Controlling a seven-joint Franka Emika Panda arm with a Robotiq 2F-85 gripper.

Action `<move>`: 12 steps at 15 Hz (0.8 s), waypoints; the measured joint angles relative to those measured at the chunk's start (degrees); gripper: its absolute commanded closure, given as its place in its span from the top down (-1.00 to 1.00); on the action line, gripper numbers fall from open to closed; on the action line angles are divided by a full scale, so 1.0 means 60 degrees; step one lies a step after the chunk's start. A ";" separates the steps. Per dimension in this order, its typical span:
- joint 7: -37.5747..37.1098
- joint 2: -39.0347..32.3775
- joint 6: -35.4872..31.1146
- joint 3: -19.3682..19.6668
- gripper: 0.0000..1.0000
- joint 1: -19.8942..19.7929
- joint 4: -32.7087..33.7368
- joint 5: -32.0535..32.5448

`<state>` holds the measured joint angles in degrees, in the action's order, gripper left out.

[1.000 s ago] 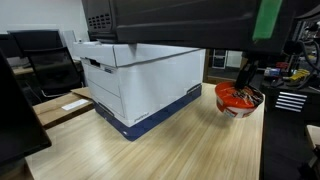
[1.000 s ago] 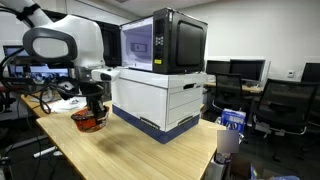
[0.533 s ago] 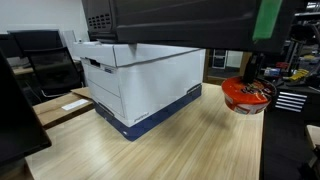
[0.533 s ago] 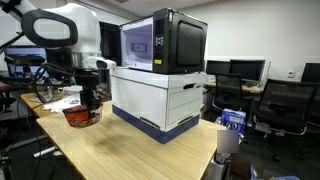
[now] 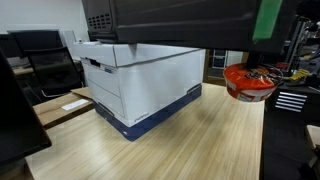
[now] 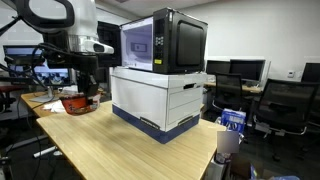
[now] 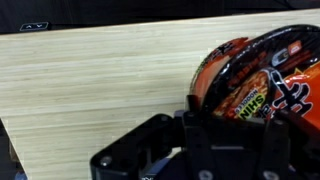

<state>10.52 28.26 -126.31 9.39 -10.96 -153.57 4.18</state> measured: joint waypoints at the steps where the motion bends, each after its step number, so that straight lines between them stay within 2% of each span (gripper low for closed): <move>1: -0.0020 0.0095 0.0121 -0.0029 -0.97 0.0000 0.0046 0.0003; 12: -0.1073 0.0986 0.1684 -0.0254 -0.97 0.0000 0.1216 -0.0008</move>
<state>4.08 34.18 -116.21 7.87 -10.95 -146.28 4.13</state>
